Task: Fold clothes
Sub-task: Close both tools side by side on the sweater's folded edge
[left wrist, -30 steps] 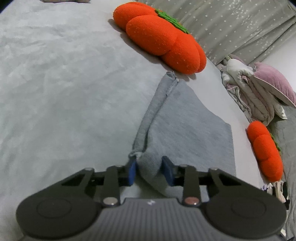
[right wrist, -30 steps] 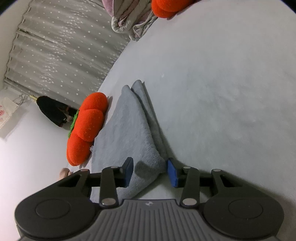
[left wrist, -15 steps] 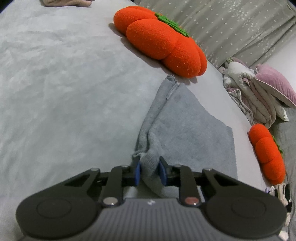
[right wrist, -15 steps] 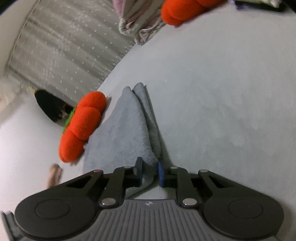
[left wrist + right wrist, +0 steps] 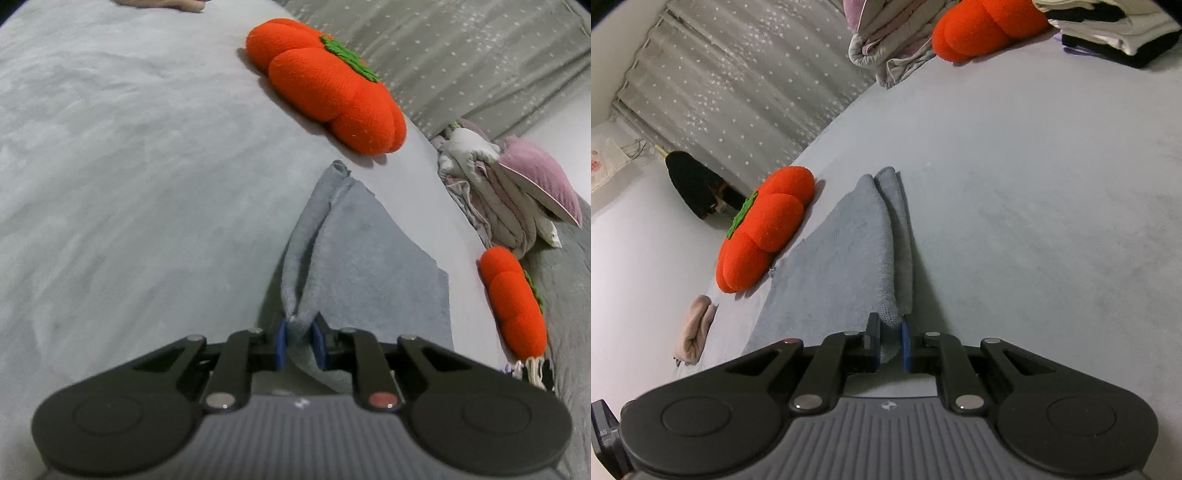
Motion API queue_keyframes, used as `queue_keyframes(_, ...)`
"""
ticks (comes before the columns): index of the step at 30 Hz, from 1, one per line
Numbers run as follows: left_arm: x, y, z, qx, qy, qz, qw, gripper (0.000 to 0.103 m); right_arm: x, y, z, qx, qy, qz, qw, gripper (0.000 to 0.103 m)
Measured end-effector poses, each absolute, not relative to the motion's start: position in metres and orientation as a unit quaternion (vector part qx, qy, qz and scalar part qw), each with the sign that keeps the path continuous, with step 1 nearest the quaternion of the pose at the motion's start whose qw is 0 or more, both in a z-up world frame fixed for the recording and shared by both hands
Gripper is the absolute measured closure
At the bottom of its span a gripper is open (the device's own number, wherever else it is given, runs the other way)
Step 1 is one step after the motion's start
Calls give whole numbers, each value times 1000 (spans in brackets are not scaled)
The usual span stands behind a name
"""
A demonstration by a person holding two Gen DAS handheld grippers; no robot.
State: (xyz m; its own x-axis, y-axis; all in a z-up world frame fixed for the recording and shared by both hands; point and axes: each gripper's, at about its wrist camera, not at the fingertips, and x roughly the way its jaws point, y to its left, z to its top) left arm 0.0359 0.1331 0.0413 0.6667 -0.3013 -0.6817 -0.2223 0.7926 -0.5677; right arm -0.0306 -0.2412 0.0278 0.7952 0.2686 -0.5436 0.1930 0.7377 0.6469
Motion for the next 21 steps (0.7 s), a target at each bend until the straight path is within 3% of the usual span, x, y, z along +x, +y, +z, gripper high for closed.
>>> queue_keyframes(4, 42, 127, 32, -296, 403, -18, 866, 87, -14, -244, 24, 362, 307, 39, 879, 89)
queue_keyframes(7, 39, 130, 23, -304, 415, -22, 857, 80, -8, -245, 15, 381, 320, 51, 866, 82)
queue_keyframes(10, 36, 139, 26, -321, 407, -28, 855, 73, -18, -254, 7, 398, 319, 40, 859, 66)
queue_keyframes(14, 39, 150, 24, -357, 405, -39, 841, 64, -23, -266, -3, 453, 320, 32, 832, 65)
queue_keyframes(21, 52, 125, 16, -310, 411, -41, 856, 64, -14, -249, -12, 452, 311, 45, 835, 64)
